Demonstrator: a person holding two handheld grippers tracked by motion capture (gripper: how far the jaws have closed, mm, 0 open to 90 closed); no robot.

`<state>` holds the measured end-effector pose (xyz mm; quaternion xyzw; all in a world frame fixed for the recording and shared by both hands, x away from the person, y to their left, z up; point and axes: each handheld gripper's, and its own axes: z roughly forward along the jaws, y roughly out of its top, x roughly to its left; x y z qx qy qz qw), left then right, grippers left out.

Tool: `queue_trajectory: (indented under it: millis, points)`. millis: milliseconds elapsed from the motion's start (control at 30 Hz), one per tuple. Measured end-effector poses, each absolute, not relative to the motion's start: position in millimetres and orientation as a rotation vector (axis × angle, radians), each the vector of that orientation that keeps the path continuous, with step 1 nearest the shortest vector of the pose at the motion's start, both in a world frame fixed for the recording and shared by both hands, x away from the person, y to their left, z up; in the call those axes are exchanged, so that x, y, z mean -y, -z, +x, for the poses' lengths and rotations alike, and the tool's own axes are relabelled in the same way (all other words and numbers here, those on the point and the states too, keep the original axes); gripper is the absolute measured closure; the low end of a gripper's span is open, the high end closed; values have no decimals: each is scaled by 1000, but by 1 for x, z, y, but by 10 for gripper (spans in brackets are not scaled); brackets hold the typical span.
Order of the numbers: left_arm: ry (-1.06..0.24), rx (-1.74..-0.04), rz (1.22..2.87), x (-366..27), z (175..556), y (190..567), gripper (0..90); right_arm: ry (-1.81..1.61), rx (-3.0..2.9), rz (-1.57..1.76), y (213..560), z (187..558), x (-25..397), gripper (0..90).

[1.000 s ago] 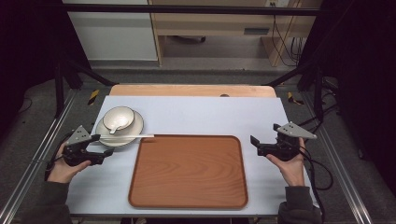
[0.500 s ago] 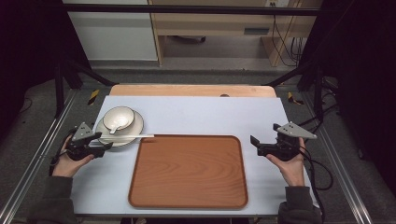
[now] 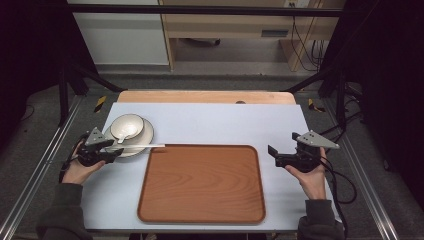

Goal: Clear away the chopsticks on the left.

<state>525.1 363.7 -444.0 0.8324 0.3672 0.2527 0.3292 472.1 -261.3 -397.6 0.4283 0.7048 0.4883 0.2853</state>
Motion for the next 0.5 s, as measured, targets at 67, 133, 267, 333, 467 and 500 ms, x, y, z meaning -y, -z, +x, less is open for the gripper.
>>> queue_trajectory:
  millis: [67,133,267,333,467,500]
  points:
    - [-656,-958,2180,-364,526,445,466,-1303,-1889,1144,398,472,261,7]
    - [-654,-956,2172,-364,527,446,477,-1305,-1894,1147,399,473,260,7]
    - [-650,-957,2163,-365,529,446,495,-1295,-1898,1143,399,473,260,7]
    - [-658,-951,2169,-365,529,446,496,-1299,-1897,1145,399,473,260,7]
    - [-672,-949,2171,-365,529,447,500,-1296,-1900,1145,400,473,259,7]
    - [-674,-949,2172,-365,529,447,506,-1296,-1900,1144,400,473,259,7]
